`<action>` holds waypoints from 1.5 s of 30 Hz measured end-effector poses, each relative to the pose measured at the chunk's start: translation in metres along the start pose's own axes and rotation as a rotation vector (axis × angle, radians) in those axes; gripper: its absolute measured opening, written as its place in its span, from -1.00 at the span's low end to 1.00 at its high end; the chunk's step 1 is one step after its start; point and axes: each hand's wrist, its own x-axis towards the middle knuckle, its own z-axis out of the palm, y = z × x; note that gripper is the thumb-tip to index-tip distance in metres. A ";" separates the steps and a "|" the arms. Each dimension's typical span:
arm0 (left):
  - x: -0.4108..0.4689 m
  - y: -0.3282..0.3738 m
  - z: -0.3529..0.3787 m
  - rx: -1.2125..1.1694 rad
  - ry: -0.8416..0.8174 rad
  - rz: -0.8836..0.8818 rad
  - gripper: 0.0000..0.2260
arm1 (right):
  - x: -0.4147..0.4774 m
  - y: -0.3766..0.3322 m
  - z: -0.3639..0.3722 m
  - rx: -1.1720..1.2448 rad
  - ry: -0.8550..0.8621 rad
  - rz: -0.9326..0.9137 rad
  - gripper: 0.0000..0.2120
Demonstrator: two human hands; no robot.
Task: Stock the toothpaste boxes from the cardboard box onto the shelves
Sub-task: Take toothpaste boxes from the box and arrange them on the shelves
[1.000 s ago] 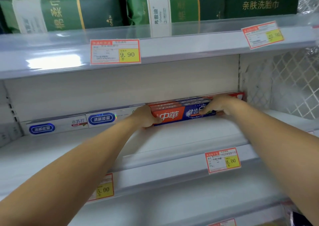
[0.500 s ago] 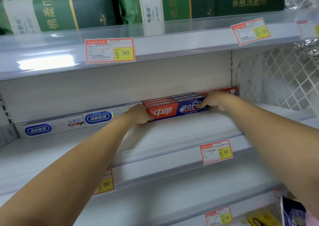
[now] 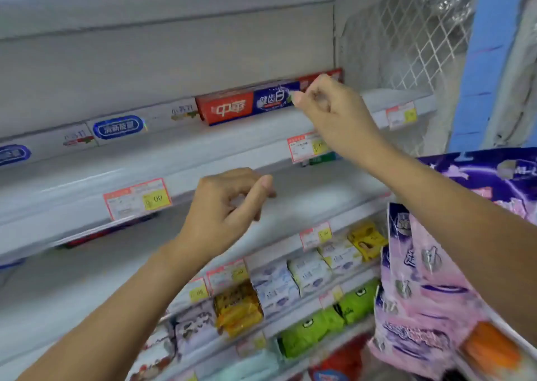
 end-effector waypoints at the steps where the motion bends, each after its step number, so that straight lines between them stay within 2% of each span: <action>1: -0.019 -0.004 0.012 -0.041 -0.030 -0.005 -0.58 | -0.019 0.002 0.001 -0.024 -0.055 0.003 -0.71; 4: -0.082 -0.026 0.049 -0.130 -0.155 -0.088 -0.51 | -0.082 0.024 0.013 -0.096 -0.295 0.050 -0.61; 8: -0.179 -0.061 0.100 -0.175 -0.292 -0.296 -0.39 | -0.170 0.074 0.035 -0.133 -0.543 0.206 -0.61; 10: -0.227 -0.078 0.123 -0.191 -0.362 -0.437 -0.45 | -0.215 0.103 0.052 -0.173 -0.667 0.318 -0.65; 13: -0.294 -0.106 0.160 -0.219 -0.492 -0.681 -0.65 | -0.284 0.153 0.080 -0.255 -0.882 0.468 -0.78; 16: -0.355 -0.129 0.197 -0.195 -0.598 -0.864 -0.65 | -0.352 0.204 0.108 -0.257 -1.058 0.555 -0.83; 20: -0.425 -0.158 0.239 -0.169 -0.648 -1.006 -0.69 | -0.436 0.252 0.142 -0.337 -1.153 0.619 -0.91; 23: -0.475 -0.182 0.270 -0.133 -0.592 -1.085 -0.69 | -0.494 0.296 0.174 -0.319 -1.191 0.671 -0.90; 26: -0.528 -0.201 0.299 -0.036 -0.643 -1.174 -0.69 | -0.552 0.339 0.205 -0.289 -1.169 0.763 -0.77; 29: -0.581 -0.215 0.328 -0.014 -0.689 -1.250 -0.76 | -0.602 0.362 0.231 -0.287 -1.141 0.831 -0.85; 31: -0.608 -0.220 0.343 0.018 -0.734 -1.253 -0.84 | -0.634 0.375 0.244 -0.305 -1.105 0.771 -0.72; 33: -0.633 -0.225 0.355 0.078 -0.784 -1.255 -0.69 | -0.660 0.378 0.255 -0.355 -1.141 0.669 -0.64; 36: -0.659 -0.228 0.365 0.147 -0.779 -1.257 -0.54 | -0.693 0.374 0.268 -0.301 -1.290 0.614 -0.54; 41: -0.683 -0.232 0.374 0.226 -0.718 -1.187 -0.50 | -0.732 0.373 0.288 -0.385 -1.199 0.399 -0.54; 45: -0.687 -0.234 0.378 0.314 -0.719 -1.122 -0.52 | -0.746 0.366 0.293 -0.448 -1.215 0.116 -0.53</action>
